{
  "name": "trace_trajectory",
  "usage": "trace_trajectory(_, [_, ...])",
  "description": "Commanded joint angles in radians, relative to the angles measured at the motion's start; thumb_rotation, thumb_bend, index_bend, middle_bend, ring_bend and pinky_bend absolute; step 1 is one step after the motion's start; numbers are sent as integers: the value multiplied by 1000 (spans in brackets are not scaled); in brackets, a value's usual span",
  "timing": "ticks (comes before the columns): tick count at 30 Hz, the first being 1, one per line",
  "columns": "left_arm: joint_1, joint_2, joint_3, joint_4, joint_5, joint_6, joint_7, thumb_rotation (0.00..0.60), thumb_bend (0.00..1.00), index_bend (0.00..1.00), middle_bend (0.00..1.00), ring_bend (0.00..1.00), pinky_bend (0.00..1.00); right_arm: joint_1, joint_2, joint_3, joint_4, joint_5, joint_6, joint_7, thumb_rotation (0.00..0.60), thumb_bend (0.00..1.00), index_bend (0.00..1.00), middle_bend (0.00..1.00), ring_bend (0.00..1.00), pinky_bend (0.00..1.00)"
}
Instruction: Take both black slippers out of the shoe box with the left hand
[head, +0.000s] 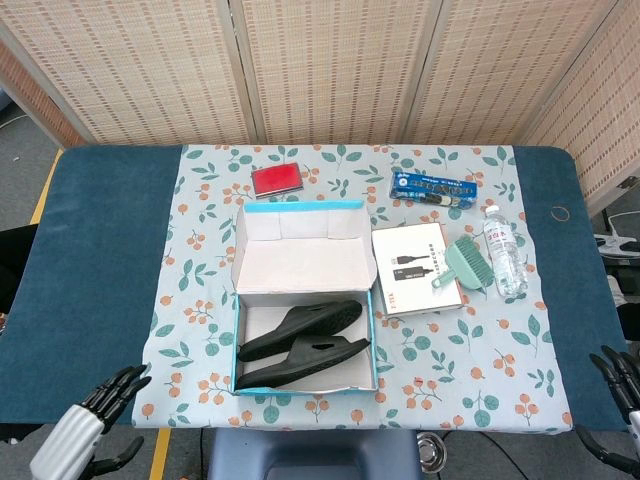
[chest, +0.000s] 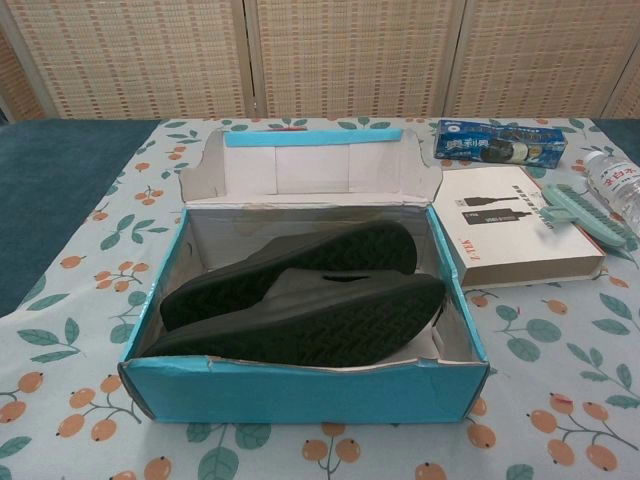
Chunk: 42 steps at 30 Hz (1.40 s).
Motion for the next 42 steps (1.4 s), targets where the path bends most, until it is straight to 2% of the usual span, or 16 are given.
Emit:
trace_trajectory(1, [-113, 4, -36, -202, -31, -185, 88, 600, 375, 0, 4, 0, 210, 8, -3, 1, -8, 8, -20, -18, 456, 217, 0, 0, 0, 0])
trace_trajectory(6, [-210, -46, -137, -349, -207, -386, 229, 600, 374, 0, 6, 0, 209, 6, -10, 6, -11, 9, -13, -41, 457, 217, 0, 0, 0, 0])
trace_trajectory(12, [-304, -179, -266, -430, -416, -509, 387, 600, 374, 0, 43, 26, 229, 3, -21, 11, -18, 16, -15, -80, 456, 217, 0, 0, 0, 0])
trace_trajectory(15, [-365, -255, -340, -422, -530, -551, 506, 600, 376, 6, 66, 49, 257, 6, -30, 10, -24, 14, -28, -106, 456, 217, 0, 0, 0, 0])
trace_trajectory(20, [-449, -354, -417, -346, -728, -590, 595, 600, 375, 30, 86, 57, 258, 16, -38, 20, -34, 44, -57, -133, 456, 217, 0, 0, 0, 0])
trace_trajectory(26, [-517, -447, -452, -233, -811, -589, 629, 600, 348, 149, 167, 107, 276, 26, -42, 34, -41, 88, -83, -147, 457, 217, 0, 0, 0, 0])
trace_trajectory(32, [-575, -492, -450, -179, -900, -606, 675, 600, 331, 153, 202, 128, 320, 31, -42, 40, -45, 108, -93, -148, 456, 217, 0, 0, 0, 0])
trace_trajectory(42, [-638, -536, -453, -143, -1042, -577, 753, 600, 313, 158, 215, 161, 378, 34, -38, 39, -43, 109, -95, -136, 456, 217, 0, 0, 0, 0])
